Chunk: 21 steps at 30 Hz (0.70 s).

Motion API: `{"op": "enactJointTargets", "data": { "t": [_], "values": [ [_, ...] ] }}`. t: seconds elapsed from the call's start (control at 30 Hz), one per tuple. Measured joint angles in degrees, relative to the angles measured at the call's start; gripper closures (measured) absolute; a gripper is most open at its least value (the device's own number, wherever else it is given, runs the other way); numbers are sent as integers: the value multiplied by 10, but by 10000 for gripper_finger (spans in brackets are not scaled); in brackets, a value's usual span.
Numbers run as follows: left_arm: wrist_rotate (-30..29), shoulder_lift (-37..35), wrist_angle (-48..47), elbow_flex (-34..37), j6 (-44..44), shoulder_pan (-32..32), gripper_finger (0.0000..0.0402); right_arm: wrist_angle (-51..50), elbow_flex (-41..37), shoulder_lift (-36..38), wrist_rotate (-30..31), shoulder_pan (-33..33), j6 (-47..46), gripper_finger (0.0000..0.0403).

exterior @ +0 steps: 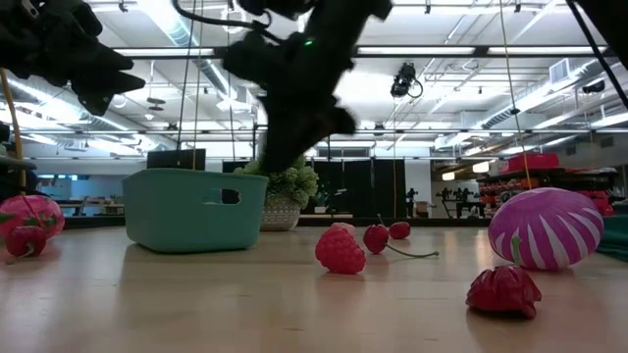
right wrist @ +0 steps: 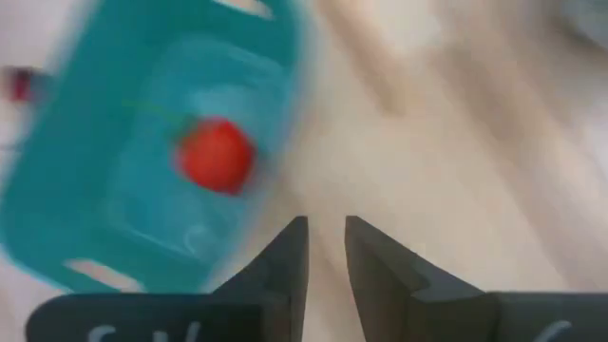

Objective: Pick and placing Produce into tupperware
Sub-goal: Put the red cherry into the green bin

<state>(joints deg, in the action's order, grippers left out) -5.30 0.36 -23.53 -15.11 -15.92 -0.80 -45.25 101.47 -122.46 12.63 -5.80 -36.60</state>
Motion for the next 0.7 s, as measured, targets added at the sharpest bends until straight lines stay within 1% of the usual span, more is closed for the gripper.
{"op": "enactJointTargets", "data": {
  "t": [0.1,0.17,0.23,0.27,0.33,0.53,0.7],
  "values": [
    [0,0,-1,0,0,0,229,-92,0,26,46,-1,-84,323],
    [0,0,-4,0,-4,0,229,-153,0,39,98,-5,-133,323],
    [0,0,-4,0,-4,0,228,-193,0,48,148,-7,-183,323],
    [0,0,-4,0,-4,0,228,-204,0,50,162,-8,-205,323],
    [0,0,-4,0,-4,0,228,-212,0,50,166,-6,-219,323],
    [0,0,-5,0,-15,0,228,-200,-7,32,169,1,-214,320],
    [0,0,-8,0,-16,0,230,-200,-7,23,155,8,-234,315]
  ]
}}
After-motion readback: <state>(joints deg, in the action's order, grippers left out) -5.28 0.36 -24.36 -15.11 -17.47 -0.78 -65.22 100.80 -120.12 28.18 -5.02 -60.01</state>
